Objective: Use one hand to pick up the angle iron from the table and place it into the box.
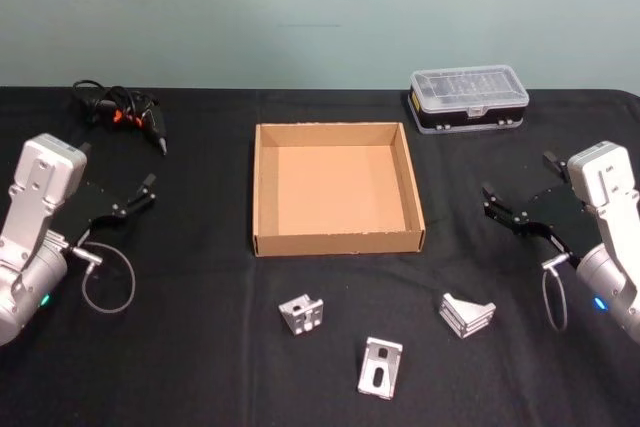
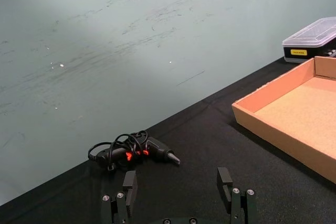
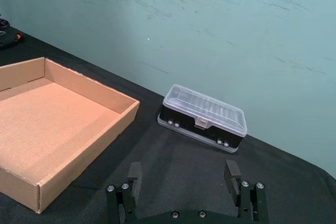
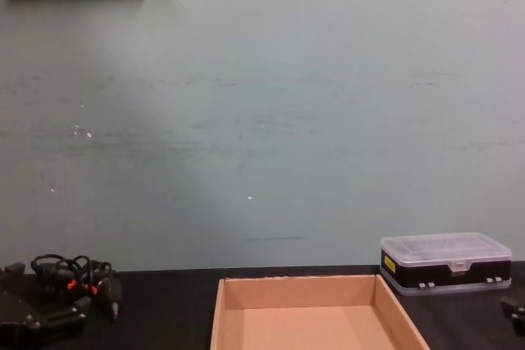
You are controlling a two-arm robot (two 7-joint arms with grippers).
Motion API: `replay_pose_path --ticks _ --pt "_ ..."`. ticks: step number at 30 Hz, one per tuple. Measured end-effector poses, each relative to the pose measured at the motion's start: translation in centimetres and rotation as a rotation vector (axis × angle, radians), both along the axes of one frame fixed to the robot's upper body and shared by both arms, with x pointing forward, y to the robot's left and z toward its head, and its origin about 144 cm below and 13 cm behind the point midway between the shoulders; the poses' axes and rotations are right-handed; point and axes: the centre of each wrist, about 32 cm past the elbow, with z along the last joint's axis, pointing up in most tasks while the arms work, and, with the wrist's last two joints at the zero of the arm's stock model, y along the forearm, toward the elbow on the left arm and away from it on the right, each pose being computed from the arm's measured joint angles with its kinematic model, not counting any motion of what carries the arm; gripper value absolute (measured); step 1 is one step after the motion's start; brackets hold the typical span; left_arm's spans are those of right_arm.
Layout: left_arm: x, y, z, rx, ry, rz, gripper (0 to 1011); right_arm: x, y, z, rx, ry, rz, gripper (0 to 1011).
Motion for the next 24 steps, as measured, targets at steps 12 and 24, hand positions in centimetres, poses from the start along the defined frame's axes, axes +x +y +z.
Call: replay_pose_path --ticks 12,24 --pt "0.00 0.00 0.00 0.000 0.000 0.000 1000 0.00 0.00 0.00 0.000 0.000 0.000 1003" --pt "0.00 0.00 0.00 0.000 0.000 0.000 1000 0.00 0.00 0.00 0.000 0.000 0.000 1002"
